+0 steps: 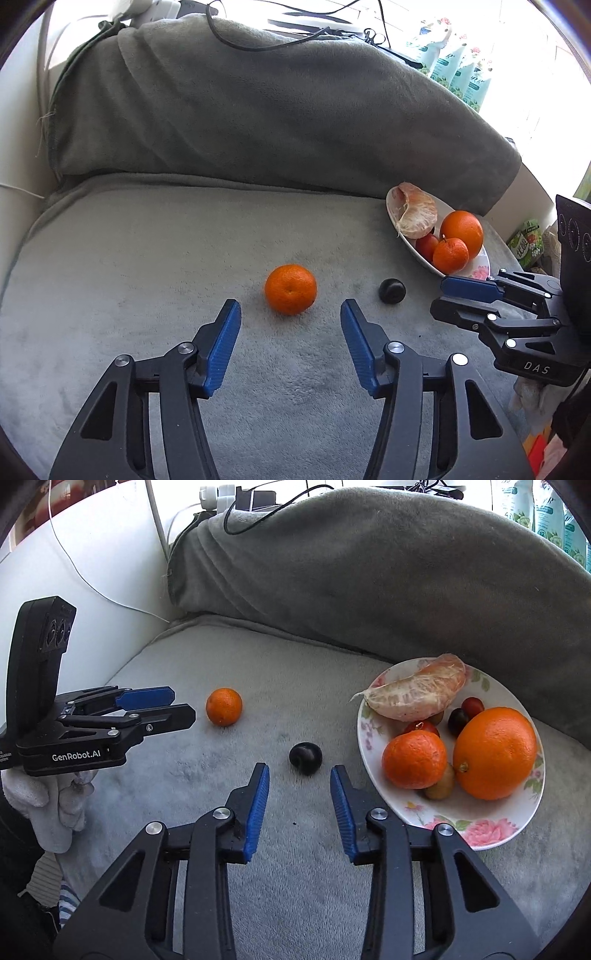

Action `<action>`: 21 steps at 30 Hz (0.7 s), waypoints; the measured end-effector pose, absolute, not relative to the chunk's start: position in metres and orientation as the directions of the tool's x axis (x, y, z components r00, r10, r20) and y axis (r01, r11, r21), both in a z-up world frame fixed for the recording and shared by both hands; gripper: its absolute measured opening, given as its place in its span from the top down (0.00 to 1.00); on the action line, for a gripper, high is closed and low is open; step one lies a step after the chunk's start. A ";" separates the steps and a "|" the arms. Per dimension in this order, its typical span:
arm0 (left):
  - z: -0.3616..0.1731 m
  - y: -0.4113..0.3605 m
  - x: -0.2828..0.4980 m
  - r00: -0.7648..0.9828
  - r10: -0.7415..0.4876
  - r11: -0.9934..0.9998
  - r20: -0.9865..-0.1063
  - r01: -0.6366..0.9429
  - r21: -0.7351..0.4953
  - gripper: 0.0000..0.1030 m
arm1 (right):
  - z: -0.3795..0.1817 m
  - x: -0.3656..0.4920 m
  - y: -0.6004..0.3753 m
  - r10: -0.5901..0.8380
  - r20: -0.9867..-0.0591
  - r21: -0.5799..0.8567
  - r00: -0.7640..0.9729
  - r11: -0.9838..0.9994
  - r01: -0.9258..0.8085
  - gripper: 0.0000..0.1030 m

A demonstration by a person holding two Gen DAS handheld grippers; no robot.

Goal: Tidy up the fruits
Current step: 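Grasp the last mandarin with the left gripper while the right gripper grasps the dark plum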

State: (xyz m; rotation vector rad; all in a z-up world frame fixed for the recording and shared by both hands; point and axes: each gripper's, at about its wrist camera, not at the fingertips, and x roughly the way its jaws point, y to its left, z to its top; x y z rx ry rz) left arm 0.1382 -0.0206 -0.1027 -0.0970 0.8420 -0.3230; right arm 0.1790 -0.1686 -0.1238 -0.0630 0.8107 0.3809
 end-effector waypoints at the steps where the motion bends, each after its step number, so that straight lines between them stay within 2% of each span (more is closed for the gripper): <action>1: -0.104 -0.021 0.139 0.619 -0.320 0.946 -0.717 0.243 -0.213 0.47 | -0.126 0.181 -0.167 0.298 -0.722 0.080 0.624 0.933 -0.352 0.65; 21: -0.118 -0.024 0.164 0.597 -0.333 0.942 -0.730 0.252 -0.223 0.48 | -0.147 0.216 -0.138 0.226 -0.759 0.006 0.611 0.940 -0.340 0.65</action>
